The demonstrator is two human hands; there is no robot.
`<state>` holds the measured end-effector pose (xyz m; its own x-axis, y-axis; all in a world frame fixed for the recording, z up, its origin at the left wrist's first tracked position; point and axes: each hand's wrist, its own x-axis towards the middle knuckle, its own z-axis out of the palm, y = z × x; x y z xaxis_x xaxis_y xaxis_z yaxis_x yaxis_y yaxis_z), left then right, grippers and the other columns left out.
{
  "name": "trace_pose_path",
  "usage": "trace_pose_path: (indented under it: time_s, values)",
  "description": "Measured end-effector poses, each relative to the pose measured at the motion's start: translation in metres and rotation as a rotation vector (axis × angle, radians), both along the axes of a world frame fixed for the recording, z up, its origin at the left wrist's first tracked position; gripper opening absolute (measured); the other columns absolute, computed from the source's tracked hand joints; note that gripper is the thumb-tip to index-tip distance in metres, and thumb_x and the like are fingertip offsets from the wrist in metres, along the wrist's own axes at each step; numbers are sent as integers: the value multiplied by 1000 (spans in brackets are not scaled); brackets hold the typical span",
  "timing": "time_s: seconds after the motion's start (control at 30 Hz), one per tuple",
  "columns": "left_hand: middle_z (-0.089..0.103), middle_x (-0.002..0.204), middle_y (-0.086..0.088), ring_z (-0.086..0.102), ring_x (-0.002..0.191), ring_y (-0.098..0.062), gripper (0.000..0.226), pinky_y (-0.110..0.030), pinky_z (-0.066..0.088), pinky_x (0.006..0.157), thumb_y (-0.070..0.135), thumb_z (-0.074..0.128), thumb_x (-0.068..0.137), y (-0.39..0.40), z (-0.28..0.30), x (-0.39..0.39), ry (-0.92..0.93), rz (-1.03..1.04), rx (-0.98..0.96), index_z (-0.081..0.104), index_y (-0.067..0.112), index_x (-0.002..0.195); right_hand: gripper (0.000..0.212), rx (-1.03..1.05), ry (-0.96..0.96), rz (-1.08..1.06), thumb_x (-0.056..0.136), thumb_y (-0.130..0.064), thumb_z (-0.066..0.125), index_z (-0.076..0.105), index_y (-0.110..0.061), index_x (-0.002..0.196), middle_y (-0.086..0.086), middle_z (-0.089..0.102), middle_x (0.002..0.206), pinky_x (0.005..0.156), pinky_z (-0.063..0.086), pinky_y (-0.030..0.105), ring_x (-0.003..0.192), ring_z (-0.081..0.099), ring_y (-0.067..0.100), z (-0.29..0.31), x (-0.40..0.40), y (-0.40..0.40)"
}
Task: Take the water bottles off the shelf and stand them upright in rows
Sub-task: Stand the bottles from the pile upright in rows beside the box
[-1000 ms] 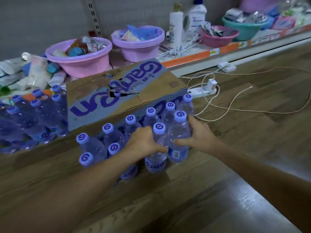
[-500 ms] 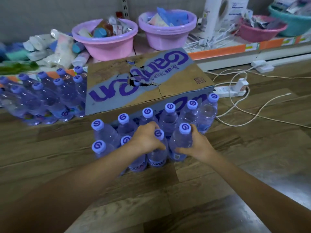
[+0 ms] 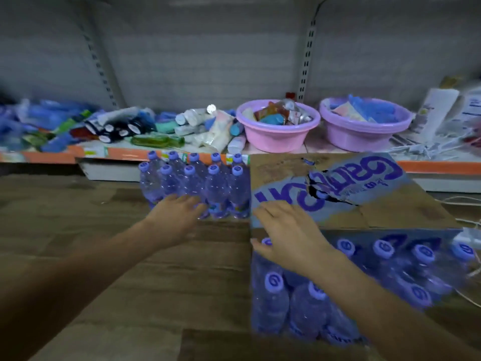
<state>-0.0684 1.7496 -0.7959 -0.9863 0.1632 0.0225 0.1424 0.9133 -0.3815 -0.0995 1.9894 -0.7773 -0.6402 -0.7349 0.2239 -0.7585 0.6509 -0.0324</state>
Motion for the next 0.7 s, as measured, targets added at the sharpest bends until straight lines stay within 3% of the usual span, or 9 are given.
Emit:
trace_pose_path:
  time_s: [0.1, 0.23, 0.4, 0.47, 0.57, 0.7]
  values:
    - [72, 79, -4, 67, 54, -20, 75, -25, 51, 43, 43, 88, 14, -69, -29, 15, 8, 185, 71, 71, 18, 83, 54, 106, -98, 2, 87, -41, 50, 42, -12, 131, 6, 44, 137, 104, 34, 40, 128, 39, 27, -11, -8, -65]
    - [72, 82, -7, 67, 52, -23, 82, -27, 51, 45, 47, 85, 13, -107, -64, 20, -5, 268, 193, 71, 15, 88, 52, 176, -164, -55, 88, -40, 50, 41, -11, 130, 8, 44, 135, 102, 35, 41, 126, 39, 28, -31, -26, -127]
    - [70, 88, -6, 69, 70, -24, 80, -30, 55, 57, 44, 85, 19, -116, -94, -17, 51, 218, 283, 68, 16, 91, 53, 235, -216, -166, 87, -41, 50, 39, -12, 130, 8, 43, 135, 99, 37, 40, 125, 40, 28, -60, -60, -165]
    - [67, 94, -6, 69, 78, -24, 79, -30, 54, 61, 42, 86, 27, -109, -93, -38, 75, 210, 315, 65, 16, 98, 52, 158, -256, -252, 85, -41, 53, 41, -11, 126, 8, 45, 132, 98, 40, 40, 123, 42, 29, -71, -77, -167]
    - [46, 130, -10, 50, 118, -28, 66, -37, 47, 87, 34, 70, 74, -98, -94, -76, 109, 230, 529, 41, 12, 129, 61, -95, -389, -438, 83, -37, 59, 37, -7, 131, 13, 42, 137, 101, 41, 43, 126, 41, 32, -87, -109, -165]
    - [37, 137, -18, 36, 130, -33, 71, -40, 35, 105, 22, 68, 79, -96, -98, -126, 227, 360, 1045, 30, 1, 135, 91, -615, -648, -676, 75, -32, 68, 17, 1, 143, 18, 29, 149, 111, 31, 48, 137, 30, 34, -98, -149, -174]
